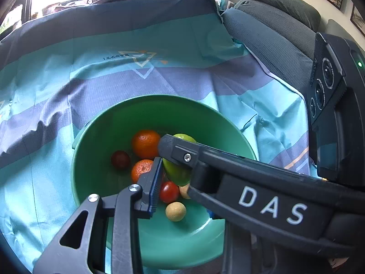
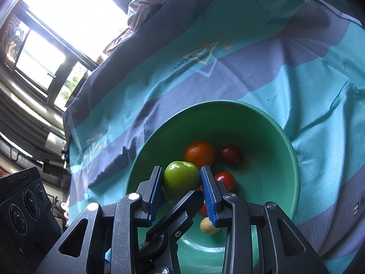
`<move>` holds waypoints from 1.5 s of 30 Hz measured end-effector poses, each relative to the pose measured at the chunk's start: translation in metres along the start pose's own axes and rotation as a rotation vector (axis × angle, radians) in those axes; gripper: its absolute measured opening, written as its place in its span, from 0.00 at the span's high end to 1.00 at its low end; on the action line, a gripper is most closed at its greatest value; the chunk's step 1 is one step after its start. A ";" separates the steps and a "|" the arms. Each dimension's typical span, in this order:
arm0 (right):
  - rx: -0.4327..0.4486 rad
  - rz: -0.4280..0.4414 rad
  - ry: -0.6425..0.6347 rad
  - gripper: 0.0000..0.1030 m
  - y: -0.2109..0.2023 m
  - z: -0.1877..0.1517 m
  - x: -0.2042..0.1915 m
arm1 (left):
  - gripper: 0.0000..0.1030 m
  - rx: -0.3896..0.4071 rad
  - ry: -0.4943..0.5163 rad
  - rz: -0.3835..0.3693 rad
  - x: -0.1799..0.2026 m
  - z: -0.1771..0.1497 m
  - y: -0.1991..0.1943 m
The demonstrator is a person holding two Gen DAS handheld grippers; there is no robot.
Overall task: Organize fruits
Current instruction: 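Lower the green fruit into the bowl and open the right gripper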
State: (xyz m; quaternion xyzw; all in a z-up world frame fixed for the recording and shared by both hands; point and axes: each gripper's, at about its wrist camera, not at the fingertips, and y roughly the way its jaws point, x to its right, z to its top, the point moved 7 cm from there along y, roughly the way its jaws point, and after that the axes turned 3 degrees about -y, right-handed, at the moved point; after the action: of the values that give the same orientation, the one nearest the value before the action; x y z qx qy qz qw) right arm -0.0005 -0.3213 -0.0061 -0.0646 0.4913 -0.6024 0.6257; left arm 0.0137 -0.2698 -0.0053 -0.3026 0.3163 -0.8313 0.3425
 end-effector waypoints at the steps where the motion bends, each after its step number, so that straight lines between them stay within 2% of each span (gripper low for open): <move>1: -0.004 -0.003 0.001 0.64 0.001 0.000 0.000 | 0.69 -0.003 -0.005 -0.003 0.000 0.000 0.001; 29: -0.064 -0.063 0.028 0.64 0.011 -0.002 0.009 | 0.69 -0.066 -0.046 -0.045 -0.004 -0.007 0.016; 32: -0.068 -0.060 0.034 0.64 0.010 -0.003 0.009 | 0.64 -0.060 -0.034 -0.001 -0.006 -0.005 0.013; 34: -0.064 -0.035 0.047 0.64 0.009 -0.002 0.007 | 0.52 -0.034 -0.024 0.034 -0.007 -0.003 0.006; 37: -0.034 -0.030 0.039 0.62 0.001 0.000 0.004 | 0.40 0.004 -0.005 0.076 -0.009 0.002 -0.007; 40: 0.018 -0.056 0.021 0.54 -0.012 0.003 -0.001 | 0.37 0.041 0.004 0.119 -0.013 0.006 -0.021; 45: 0.103 -0.137 -0.018 0.50 -0.034 0.007 -0.004 | 0.34 0.077 0.008 0.158 -0.019 0.009 -0.037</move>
State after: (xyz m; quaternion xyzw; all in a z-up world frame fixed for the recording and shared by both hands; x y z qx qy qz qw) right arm -0.0182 -0.3306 0.0229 -0.0713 0.4485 -0.6677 0.5898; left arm 0.0169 -0.2369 0.0219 -0.2602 0.3081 -0.8144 0.4172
